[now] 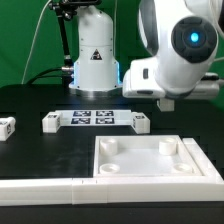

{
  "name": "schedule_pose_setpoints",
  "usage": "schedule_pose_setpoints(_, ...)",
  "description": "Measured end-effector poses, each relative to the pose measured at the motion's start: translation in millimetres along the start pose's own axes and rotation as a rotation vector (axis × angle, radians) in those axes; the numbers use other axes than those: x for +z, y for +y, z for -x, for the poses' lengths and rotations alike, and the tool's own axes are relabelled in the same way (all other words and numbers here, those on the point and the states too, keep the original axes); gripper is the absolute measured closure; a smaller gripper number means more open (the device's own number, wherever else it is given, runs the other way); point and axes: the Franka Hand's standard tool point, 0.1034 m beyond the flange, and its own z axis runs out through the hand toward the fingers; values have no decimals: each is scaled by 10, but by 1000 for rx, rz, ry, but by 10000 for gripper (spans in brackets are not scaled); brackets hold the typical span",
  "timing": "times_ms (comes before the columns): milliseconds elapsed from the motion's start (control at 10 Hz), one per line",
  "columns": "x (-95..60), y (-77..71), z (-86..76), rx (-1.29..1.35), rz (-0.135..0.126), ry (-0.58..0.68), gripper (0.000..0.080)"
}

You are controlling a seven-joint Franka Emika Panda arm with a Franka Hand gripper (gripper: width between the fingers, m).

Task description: Assemble one leg

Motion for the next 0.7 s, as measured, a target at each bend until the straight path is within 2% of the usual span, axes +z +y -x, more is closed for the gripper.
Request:
schedule_pose_setpoints(100,-75,-12,36,-1,-1,21,514)
schedule_pose_setpoints(200,-40,-9,17,-1,-1,22,514)
schedule_pose_setpoints(300,-51,-35,-59,-2,-10,76,514)
schedule_pose_setpoints(500,-98,-52,-100,-3,-28,254,514)
schedule_pose_setpoints(600,-71,22,-216,-47,-37,327,513)
schedule_pose_setpoints(700,-177,71,-309,-52,-29,392,513)
